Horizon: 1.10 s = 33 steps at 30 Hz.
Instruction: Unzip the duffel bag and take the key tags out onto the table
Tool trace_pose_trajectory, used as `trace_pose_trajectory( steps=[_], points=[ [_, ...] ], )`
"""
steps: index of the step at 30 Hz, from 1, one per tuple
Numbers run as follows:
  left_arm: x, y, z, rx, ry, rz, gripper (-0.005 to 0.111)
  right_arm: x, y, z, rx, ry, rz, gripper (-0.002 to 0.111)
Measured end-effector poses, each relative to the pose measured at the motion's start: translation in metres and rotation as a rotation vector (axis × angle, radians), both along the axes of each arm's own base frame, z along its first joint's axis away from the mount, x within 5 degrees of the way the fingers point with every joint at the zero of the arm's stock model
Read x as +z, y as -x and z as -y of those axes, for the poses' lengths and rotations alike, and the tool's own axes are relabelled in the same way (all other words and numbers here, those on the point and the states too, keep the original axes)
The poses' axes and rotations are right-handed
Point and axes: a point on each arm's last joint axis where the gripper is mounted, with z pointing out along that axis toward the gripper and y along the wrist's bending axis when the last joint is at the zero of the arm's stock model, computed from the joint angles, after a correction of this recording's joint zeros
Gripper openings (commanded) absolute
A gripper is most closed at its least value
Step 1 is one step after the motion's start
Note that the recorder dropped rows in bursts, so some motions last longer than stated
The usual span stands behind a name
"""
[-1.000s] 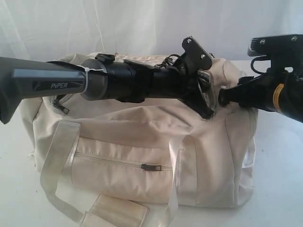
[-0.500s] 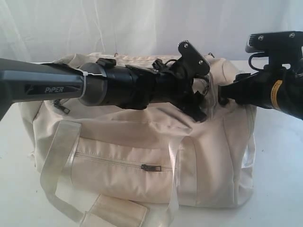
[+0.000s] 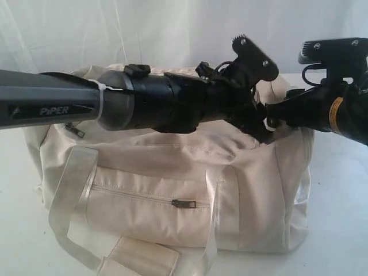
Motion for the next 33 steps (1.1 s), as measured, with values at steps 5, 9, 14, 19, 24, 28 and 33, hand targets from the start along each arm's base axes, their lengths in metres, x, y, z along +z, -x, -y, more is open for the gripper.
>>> trace_pose_trajectory(
  steps=[5,9,14,19,24,28,33],
  points=[
    [-0.003,0.005,-0.003,0.001,-0.006,-0.018,0.061,0.0,0.0,0.0,0.001,-0.003,0.001,0.054],
    [-0.023,0.011,-0.003,-0.047,-0.022,-0.07,0.061,0.0,0.0,0.0,0.001,-0.003,0.001,0.054],
    [-0.042,0.008,0.001,-0.082,-0.028,-0.107,0.061,0.0,0.0,0.0,0.002,-0.001,0.001,0.054],
    [-0.061,0.002,-0.001,-0.07,-0.053,-0.137,0.057,0.0,-0.001,0.001,-0.005,0.001,0.0,0.054],
    [-0.069,-0.005,0.0,-0.051,-0.083,-0.127,0.036,0.0,-0.001,0.001,-0.005,0.001,0.0,0.054],
    [-0.07,-0.009,0.003,-0.049,-0.083,-0.118,0.017,0.0,-0.001,0.001,-0.003,0.0,-0.001,0.054],
    [-0.065,-0.013,0.003,-0.022,-0.087,-0.096,0.0,0.0,-0.001,0.0,0.003,-0.003,-0.003,0.054]
  ],
)
